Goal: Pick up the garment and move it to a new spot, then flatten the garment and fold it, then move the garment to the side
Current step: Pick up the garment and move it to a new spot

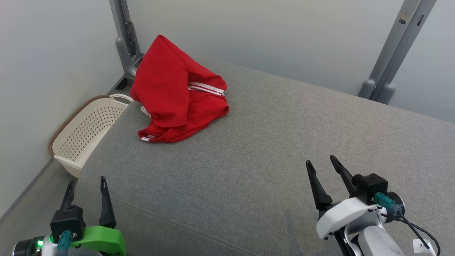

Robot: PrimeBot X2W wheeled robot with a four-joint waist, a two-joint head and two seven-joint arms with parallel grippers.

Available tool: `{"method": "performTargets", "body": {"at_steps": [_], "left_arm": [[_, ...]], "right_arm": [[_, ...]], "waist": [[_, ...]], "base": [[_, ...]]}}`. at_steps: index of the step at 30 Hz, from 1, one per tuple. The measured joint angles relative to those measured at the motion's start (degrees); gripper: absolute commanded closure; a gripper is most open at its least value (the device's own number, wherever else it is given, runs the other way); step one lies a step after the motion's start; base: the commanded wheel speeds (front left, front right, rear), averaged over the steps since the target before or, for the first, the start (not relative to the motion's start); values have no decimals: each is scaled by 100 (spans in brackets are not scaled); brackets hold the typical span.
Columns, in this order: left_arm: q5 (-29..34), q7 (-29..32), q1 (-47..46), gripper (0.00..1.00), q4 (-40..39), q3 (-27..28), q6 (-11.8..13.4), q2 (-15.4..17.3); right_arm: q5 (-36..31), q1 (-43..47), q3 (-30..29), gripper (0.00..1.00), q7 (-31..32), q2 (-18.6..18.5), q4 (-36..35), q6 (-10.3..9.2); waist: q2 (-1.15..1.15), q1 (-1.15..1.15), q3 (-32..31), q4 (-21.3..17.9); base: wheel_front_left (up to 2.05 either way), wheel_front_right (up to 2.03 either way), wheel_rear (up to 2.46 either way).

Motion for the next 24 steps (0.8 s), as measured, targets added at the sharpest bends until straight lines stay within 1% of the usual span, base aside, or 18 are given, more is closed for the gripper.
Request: {"method": "performTargets", "body": {"at_steps": [7, 11, 18, 24], "left_arm": [[-20, -33, 69, 0, -76, 3, 81, -5], [-35, -47, 71, 0, -93, -36, 87, -9], [-58, 83, -326, 0, -116, -114, -114, 136], [-81, 235, -989, 0, -158, -71, -289, 416]], "right_arm": [[16, -70, 69, 0, -32, 0, 88, 0], [18, -70, 58, 0, -40, 0, 121, 0], [16, -41, -11, 0, -56, 2, 130, 0], [-19, -48, -38, 0, -29, 1, 110, 0]], "waist": [[0, 0, 30, 25], [0, 0, 14, 7], [0, 0, -27, -79], [0, 0, 25, -310]], "base": [[0, 0, 0], [0, 0, 0], [0, 0, 0], [0, 0, 0]]}}
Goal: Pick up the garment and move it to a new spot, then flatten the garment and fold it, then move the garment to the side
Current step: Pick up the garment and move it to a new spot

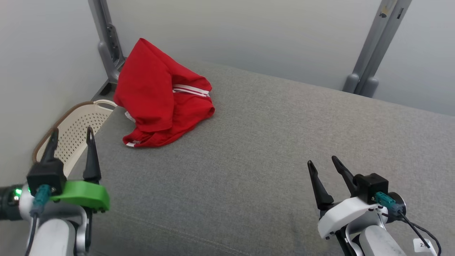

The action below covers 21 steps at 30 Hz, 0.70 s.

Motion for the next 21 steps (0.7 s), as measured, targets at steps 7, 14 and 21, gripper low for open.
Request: {"method": "performTargets", "body": {"at_steps": [7, 14, 21], "left_arm": [[-168, 146, -1013, 0, 268, 183, -142, 219], [-174, 194, -1881, 0, 797, 257, -290, 560], [-233, 272, -2672, 0, 1493, 246, -526, 799]], "right_arm": [[-86, -53, 1, 0, 99, -2, -64, 0], [-246, -192, -18, 0, 220, 1, -220, 0], [-359, -337, -83, 0, 328, -2, -399, 0]], "waist": [[0, 0, 111, -350], [0, 0, 315, -799], [0, 0, 660, -1222]], "base": [[0, 0, 0], [0, 0, 0], [0, 0, 0]]}}
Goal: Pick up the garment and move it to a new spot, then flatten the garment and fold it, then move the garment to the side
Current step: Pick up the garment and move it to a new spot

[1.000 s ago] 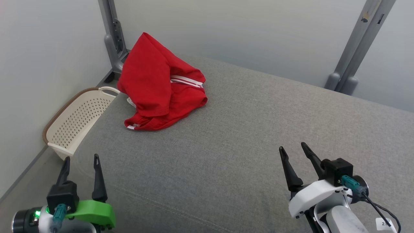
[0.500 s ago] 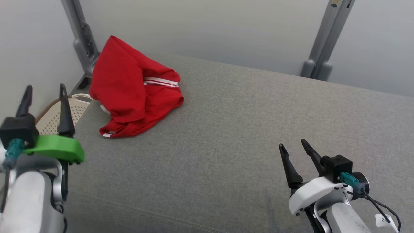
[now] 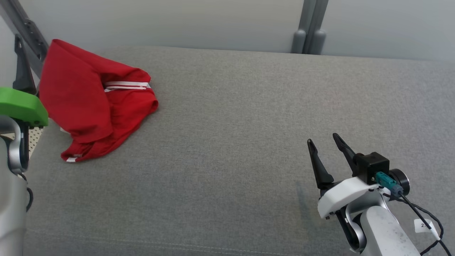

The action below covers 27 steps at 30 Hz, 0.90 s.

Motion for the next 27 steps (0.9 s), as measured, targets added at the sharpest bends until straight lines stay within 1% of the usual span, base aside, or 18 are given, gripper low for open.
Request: {"method": "performTargets", "body": {"at_steps": [6, 14, 22, 27], "left_arm": [[-116, 30, -619, 0, 792, 68, -169, 171], [-282, 109, -1192, 0, 2213, 67, -472, 368], [-521, 160, -1456, 0, 3420, 102, -606, 416], [-660, 126, -1532, 0, 3998, 152, -660, 437]], "right_arm": [[-21, -127, 40, 0, 43, 0, -120, 0], [-46, -259, 3, 0, 90, -3, -199, 0], [-65, -333, 59, 0, 142, -2, -275, 0], [-107, -403, 53, 0, 193, -3, -341, 0]], "waist": [[0, 0, 302, -353], [0, 0, 649, -787], [0, 0, 891, -1120], [0, -1, 1029, -1268]], "base": [[0, 0, 0], [0, 0, 0], [0, 0, 0], [0, 0, 0]]}}
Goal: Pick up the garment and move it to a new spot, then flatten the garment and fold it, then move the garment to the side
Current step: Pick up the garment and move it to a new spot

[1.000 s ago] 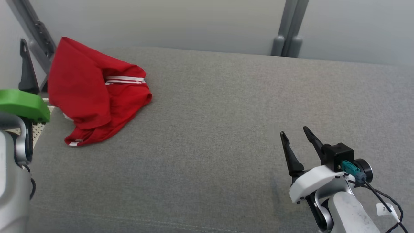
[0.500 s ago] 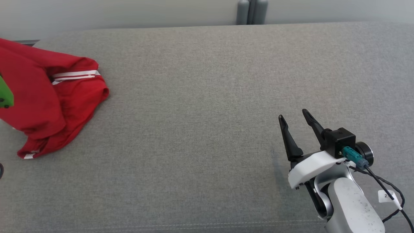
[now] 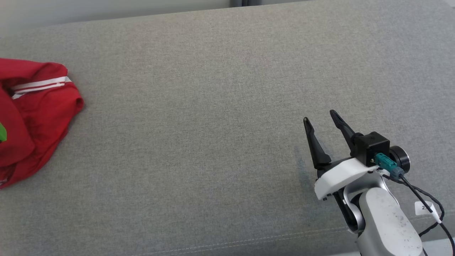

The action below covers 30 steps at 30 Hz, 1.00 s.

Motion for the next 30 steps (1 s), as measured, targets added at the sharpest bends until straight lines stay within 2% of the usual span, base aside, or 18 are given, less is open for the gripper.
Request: {"method": "performTargets", "body": {"at_steps": [7, 14, 17, 21, 22, 23, 30], "left_arm": [[-140, 42, -95, 0, 605, 18, -36, -1], [-255, 138, -141, 0, 886, 33, -35, -73], [-294, 399, -148, 0, 1002, 29, 9, -118], [-300, 445, -149, 0, 1037, 12, 143, -118], [-300, 444, -149, 56, 1042, 1, 160, -115], [-300, 442, -149, 100, 1048, -4, 178, -116], [-245, 92, -158, 100, 1062, -156, 167, -87]], "right_arm": [[-85, -29, -13, 0, 59, 0, -141, 0], [-138, -49, -35, 0, 136, 0, -277, 0], [-170, -86, -10, 0, 178, 0, -328, 0], [-185, -138, 25, 0, 210, 1, -370, 0], [-186, -148, 30, 0, 210, 1, -376, 0], [-188, -151, 30, 0, 211, 1, -377, 0], [-188, -150, 42, 0, 215, 0, -342, 0]], "waist": [[0, 0, 238, -144], [0, 0, 492, -209], [0, 0, 612, -213], [0, 0, 693, -225], [0, 0, 704, -231], [0, 0, 709, -235], [0, 0, 609, -203]], "base": [[0, 0, 0], [0, 0, 0], [0, 0, 0], [0, 0, 0], [0, 0, 0], [0, 0, 0], [0, 0, 0]]}}
